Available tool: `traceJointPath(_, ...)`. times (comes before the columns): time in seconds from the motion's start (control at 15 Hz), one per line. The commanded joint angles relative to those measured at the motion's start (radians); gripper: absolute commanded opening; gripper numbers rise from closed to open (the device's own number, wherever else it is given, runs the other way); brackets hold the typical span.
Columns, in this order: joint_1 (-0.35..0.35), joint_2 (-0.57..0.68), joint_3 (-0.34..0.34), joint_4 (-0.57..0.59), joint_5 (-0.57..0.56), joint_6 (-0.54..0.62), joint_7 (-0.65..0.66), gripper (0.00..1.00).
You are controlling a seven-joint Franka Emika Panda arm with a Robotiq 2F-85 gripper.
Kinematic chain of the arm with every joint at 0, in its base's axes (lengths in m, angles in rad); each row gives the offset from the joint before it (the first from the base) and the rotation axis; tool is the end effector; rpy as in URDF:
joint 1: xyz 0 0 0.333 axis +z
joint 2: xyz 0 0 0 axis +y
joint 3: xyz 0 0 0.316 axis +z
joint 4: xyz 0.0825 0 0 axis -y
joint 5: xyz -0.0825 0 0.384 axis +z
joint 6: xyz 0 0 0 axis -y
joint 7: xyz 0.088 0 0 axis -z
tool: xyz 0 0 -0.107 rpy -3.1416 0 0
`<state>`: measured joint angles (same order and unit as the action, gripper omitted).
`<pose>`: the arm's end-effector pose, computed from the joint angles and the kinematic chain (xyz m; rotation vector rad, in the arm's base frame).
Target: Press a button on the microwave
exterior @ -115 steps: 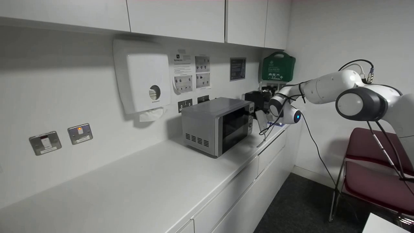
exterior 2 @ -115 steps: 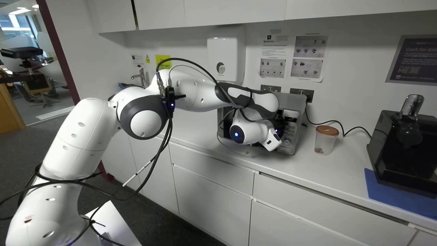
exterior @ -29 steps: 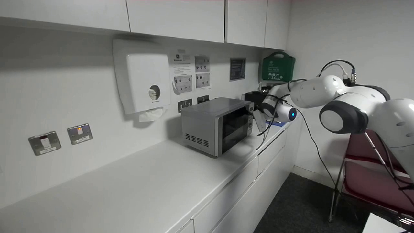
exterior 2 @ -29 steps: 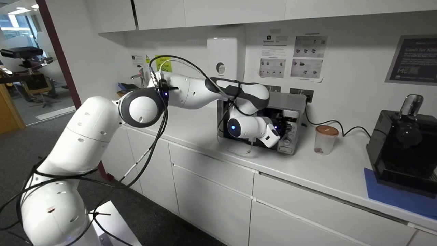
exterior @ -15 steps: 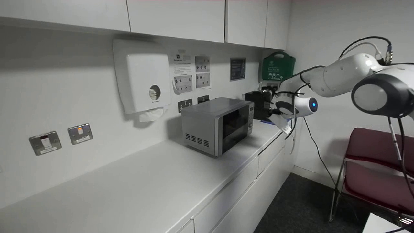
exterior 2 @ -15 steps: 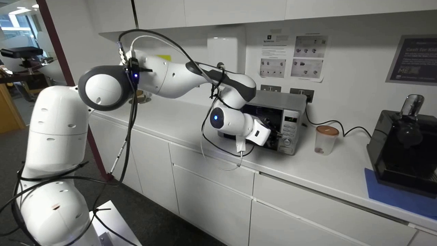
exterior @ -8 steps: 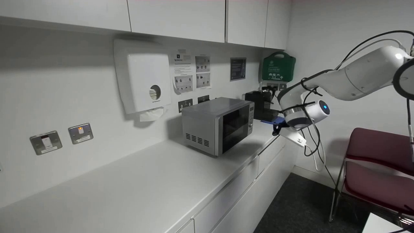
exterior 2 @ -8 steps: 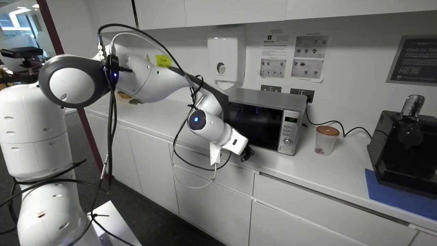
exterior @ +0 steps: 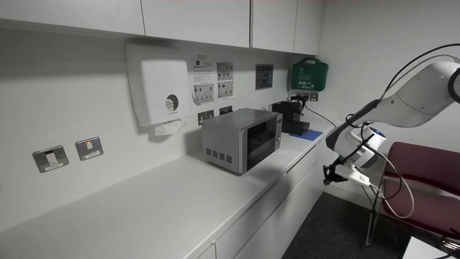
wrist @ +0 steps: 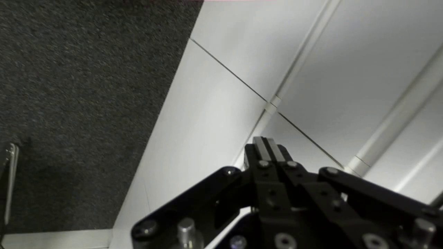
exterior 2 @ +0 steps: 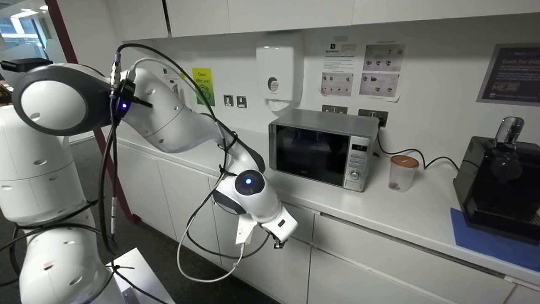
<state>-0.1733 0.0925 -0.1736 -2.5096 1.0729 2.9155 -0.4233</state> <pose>0.4219 -0.2111 0.2632 -2.5379 1.2857 -0.5778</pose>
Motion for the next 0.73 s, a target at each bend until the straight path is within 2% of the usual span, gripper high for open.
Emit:
traceJointPath(0.0, 0.033, -0.039, -0.125, -0.035, -0.283, -0.06, 0.266, 0.0)
traceJointPath(0.2, 0.074, -0.015, -0.251, 0.003, -0.55, -0.013, 0.508, 0.0)
traceJointPath(0.33, 0.092, -0.017, -0.336, 0.05, -0.733, -0.026, 0.625, 0.0)
traceJointPath(0.4, 0.081, -0.049, -0.353, 0.075, -0.824, -0.049, 0.68, 0.0)
traceJointPath(0.47, -0.004, -0.009, -0.234, 0.037, -0.741, -0.02, 0.619, 0.25)
traceJointPath(0.53, -0.012, -0.011, -0.24, 0.053, -0.77, -0.025, 0.643, 0.03)
traceJointPath(0.67, -0.034, -0.004, -0.215, 0.049, -0.766, -0.025, 0.64, 0.16)
